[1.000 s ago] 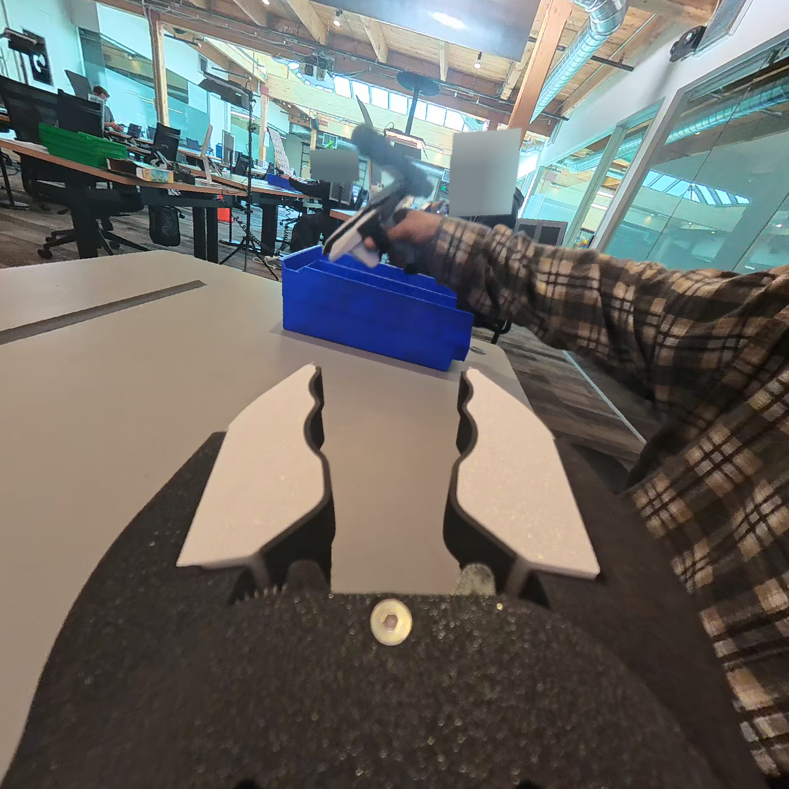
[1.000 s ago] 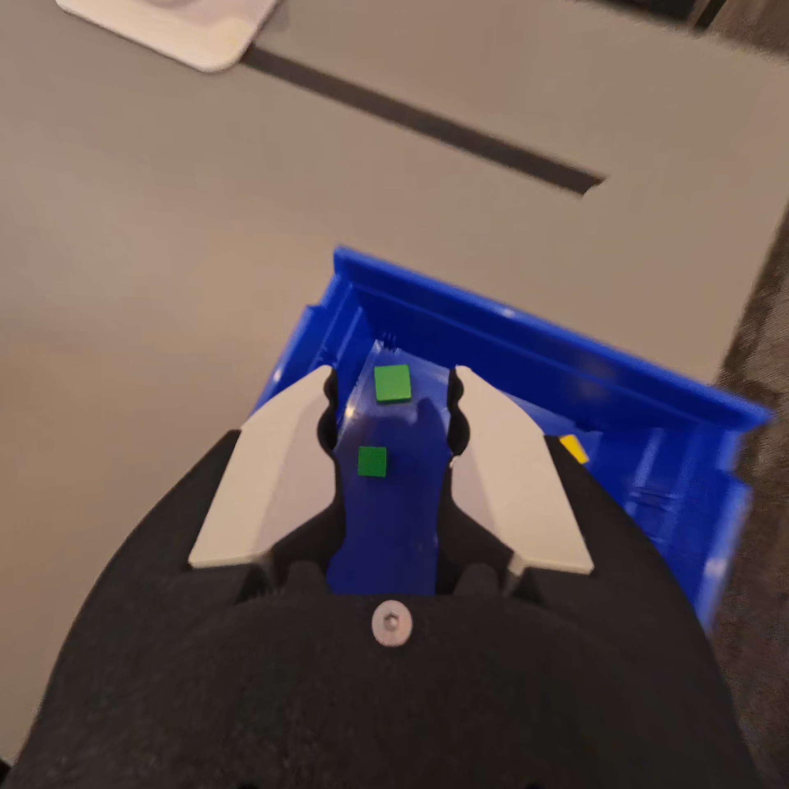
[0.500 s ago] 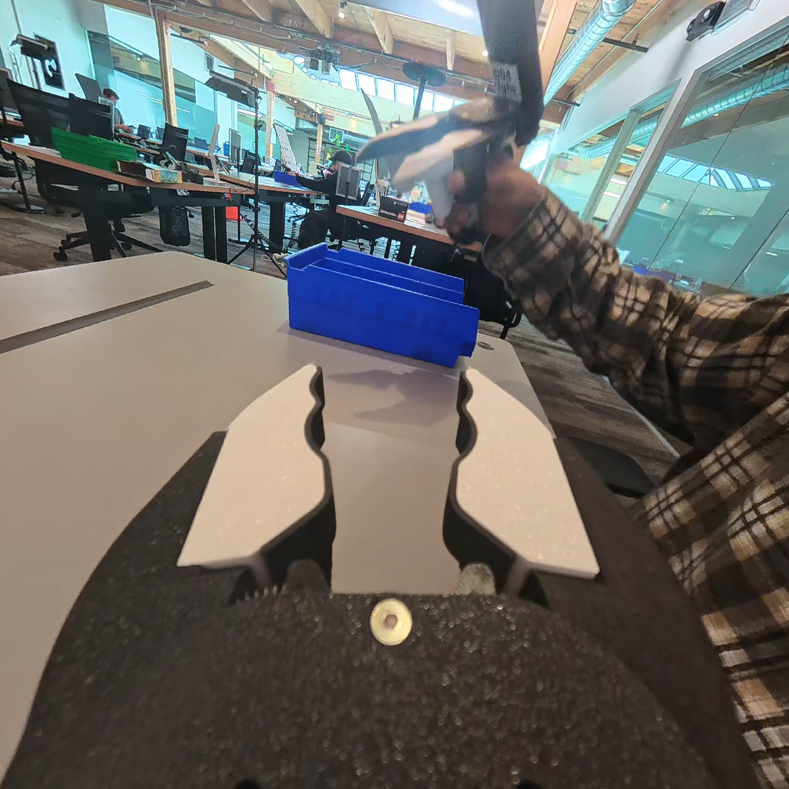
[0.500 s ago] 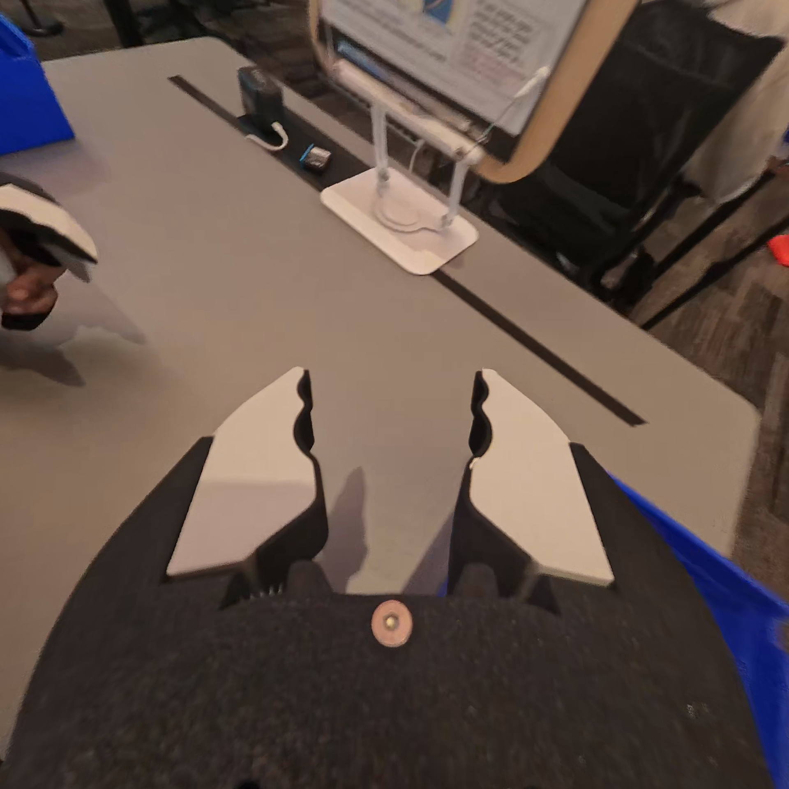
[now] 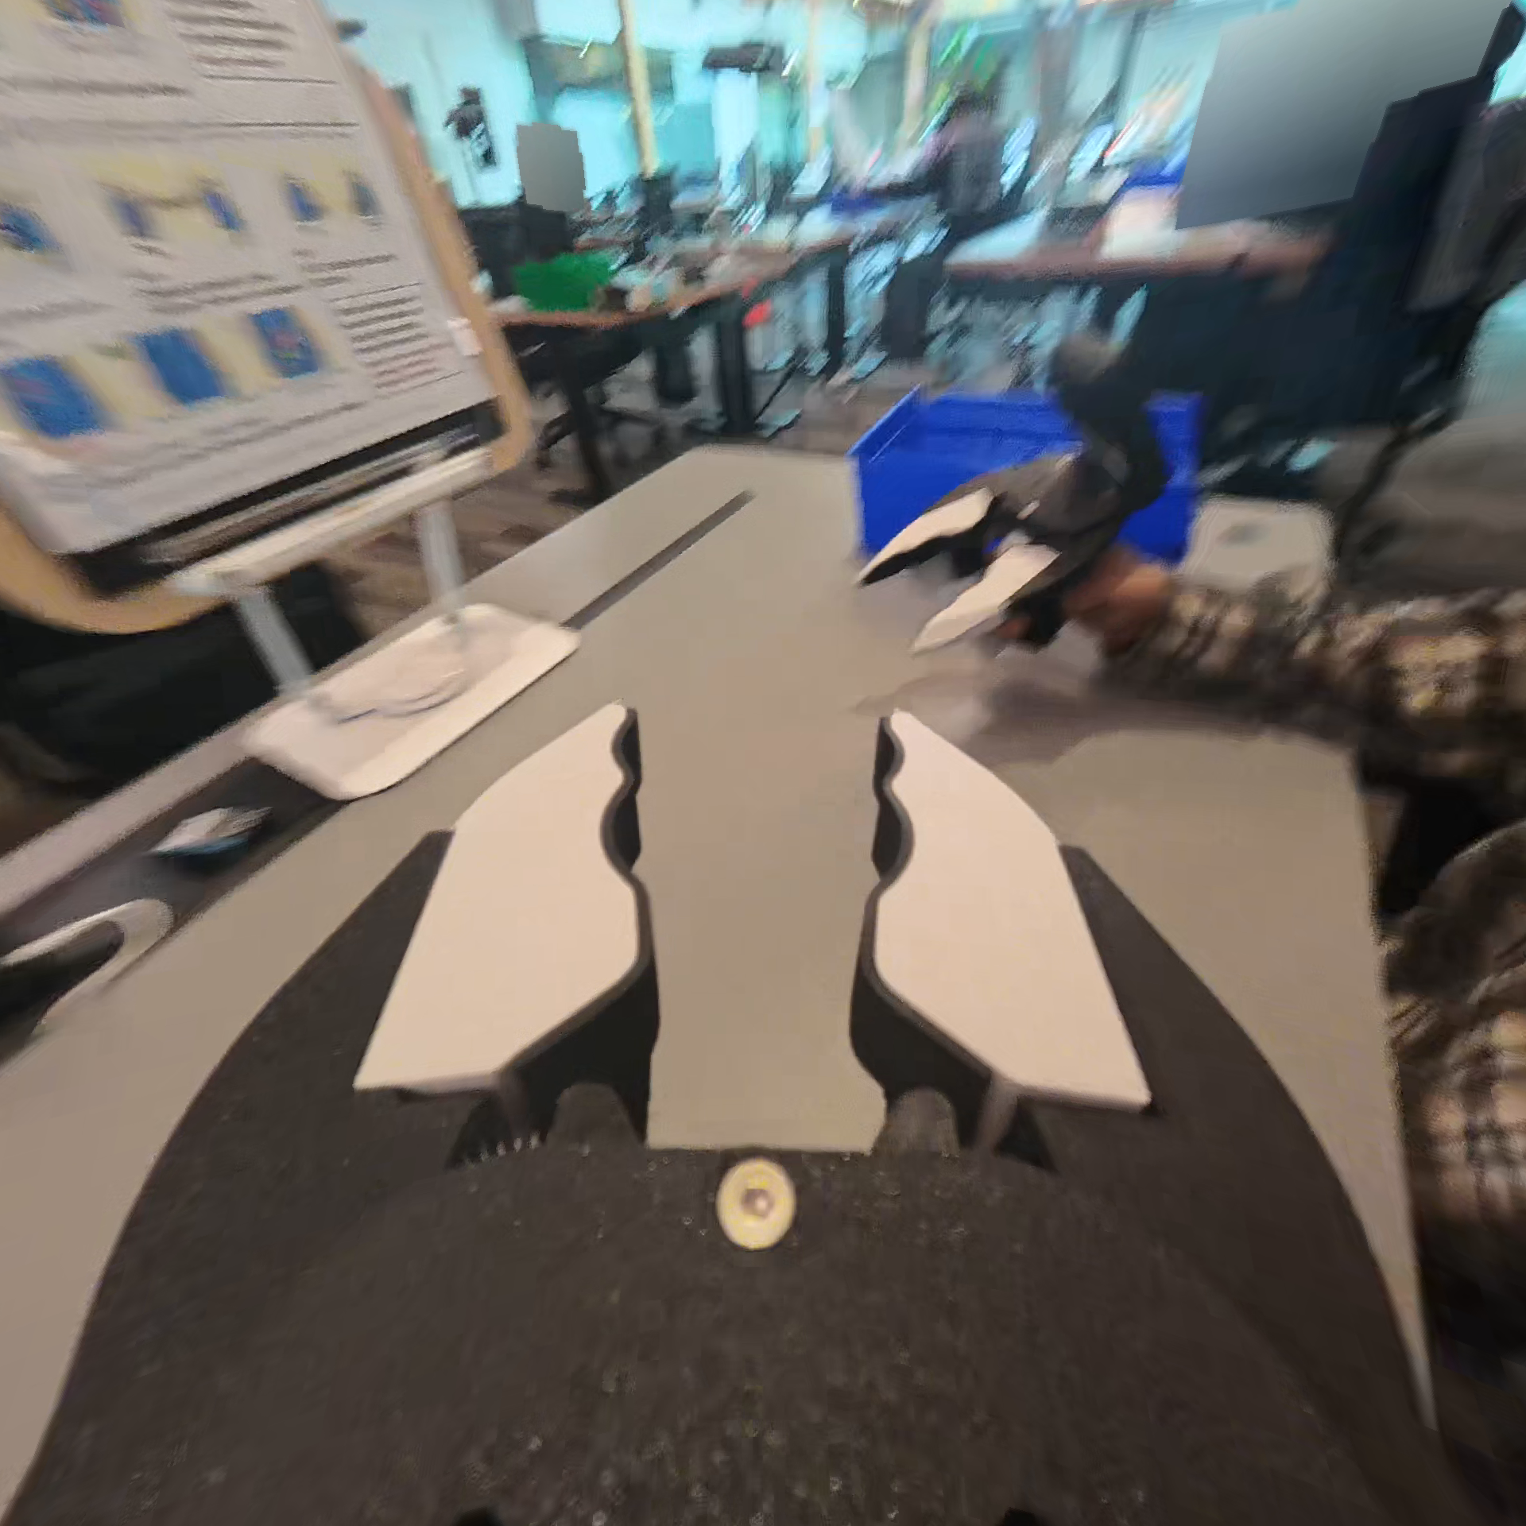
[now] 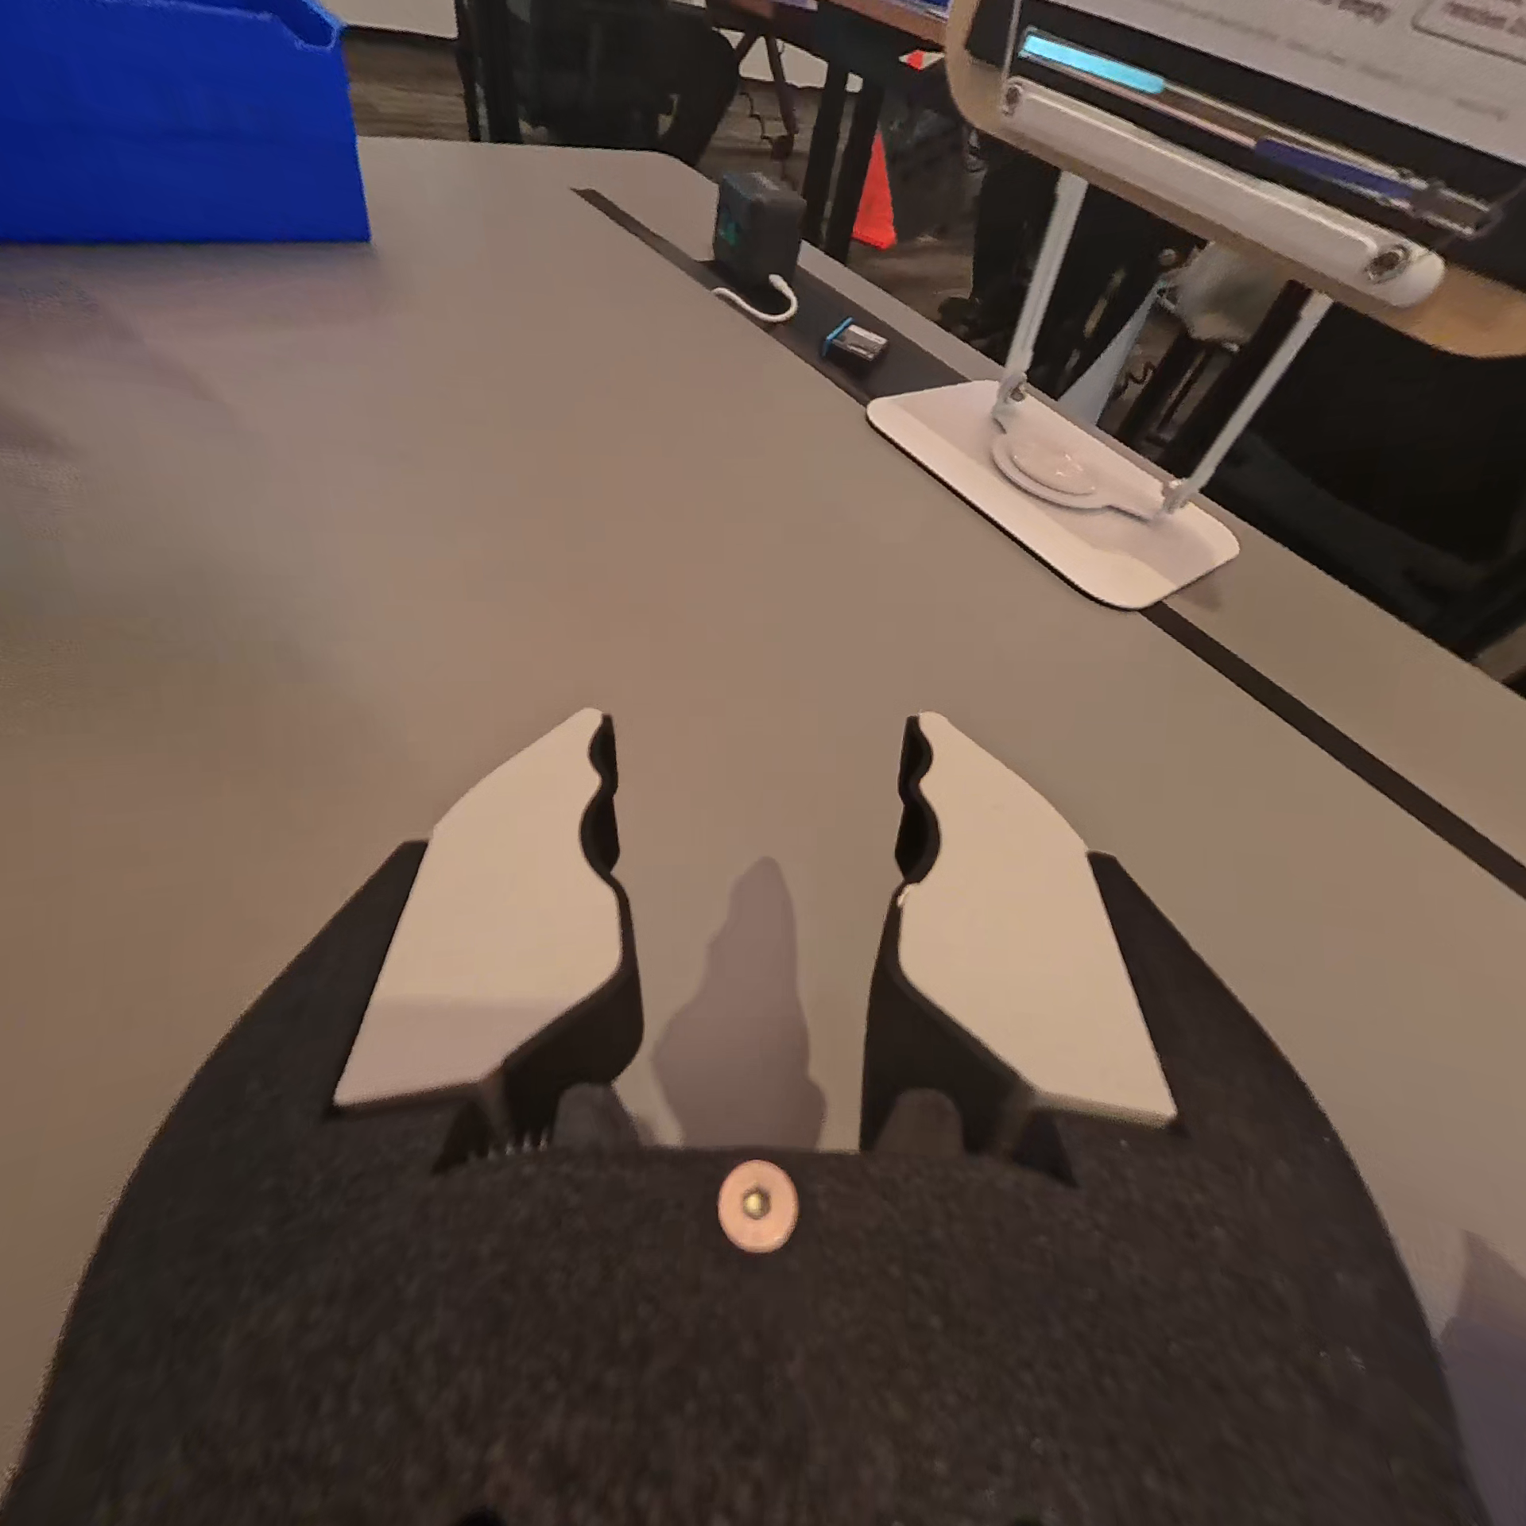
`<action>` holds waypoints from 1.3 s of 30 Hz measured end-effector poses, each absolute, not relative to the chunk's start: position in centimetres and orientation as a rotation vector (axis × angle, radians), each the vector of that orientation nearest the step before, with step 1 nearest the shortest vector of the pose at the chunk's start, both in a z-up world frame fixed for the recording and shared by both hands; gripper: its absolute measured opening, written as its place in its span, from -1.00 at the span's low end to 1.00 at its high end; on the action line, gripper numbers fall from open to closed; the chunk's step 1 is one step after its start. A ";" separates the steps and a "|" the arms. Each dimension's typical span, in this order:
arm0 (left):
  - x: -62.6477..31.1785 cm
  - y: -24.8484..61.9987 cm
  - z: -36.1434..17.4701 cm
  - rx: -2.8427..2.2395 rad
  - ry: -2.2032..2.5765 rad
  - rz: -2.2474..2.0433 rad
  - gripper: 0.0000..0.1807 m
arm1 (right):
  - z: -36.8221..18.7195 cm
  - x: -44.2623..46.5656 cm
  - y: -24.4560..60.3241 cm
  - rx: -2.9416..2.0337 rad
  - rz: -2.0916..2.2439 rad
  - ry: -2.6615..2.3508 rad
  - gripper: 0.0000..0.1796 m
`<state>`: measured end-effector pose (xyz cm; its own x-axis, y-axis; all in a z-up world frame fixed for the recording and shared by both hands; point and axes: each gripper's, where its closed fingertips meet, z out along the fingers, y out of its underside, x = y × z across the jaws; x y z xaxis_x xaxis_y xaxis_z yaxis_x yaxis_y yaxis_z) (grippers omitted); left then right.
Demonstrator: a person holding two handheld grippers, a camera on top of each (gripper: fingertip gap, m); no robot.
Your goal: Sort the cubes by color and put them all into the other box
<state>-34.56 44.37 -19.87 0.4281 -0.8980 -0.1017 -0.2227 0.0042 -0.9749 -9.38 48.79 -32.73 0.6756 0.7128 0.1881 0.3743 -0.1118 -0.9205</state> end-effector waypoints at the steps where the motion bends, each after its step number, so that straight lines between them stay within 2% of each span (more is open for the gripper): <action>1: -37.7 44.7 -19.4 -1.554 1.073 -0.580 -0.40 | -32.8 -9.6 48.6 -1.709 0.358 -0.900 -0.27; 4: -48.5 45.6 -19.0 -1.764 1.185 -0.156 -0.38 | -33.4 -10.0 48.1 -1.686 0.397 -0.921 -0.28; 7: -57.9 45.0 -20.2 -2.010 1.278 0.052 -0.39 | -33.8 -10.0 47.9 -1.703 0.460 -0.903 -0.29; 13: -69.8 42.7 -27.3 -2.395 1.641 0.393 -0.45 | -33.2 -10.6 47.4 -1.646 0.511 -0.920 -0.30; 21: -74.6 40.9 -34.4 -2.693 1.952 0.465 -0.55 | -33.5 -10.7 46.9 -1.634 0.506 -0.942 -0.29; 26: -76.3 40.7 -36.2 -2.763 2.011 0.484 -0.62 | -33.4 -10.4 47.0 -1.632 0.514 -0.930 -0.29; 39: -78.3 40.2 -38.8 -2.823 2.029 0.530 -0.60 | -33.7 -10.6 47.0 -1.637 0.517 -0.947 -0.27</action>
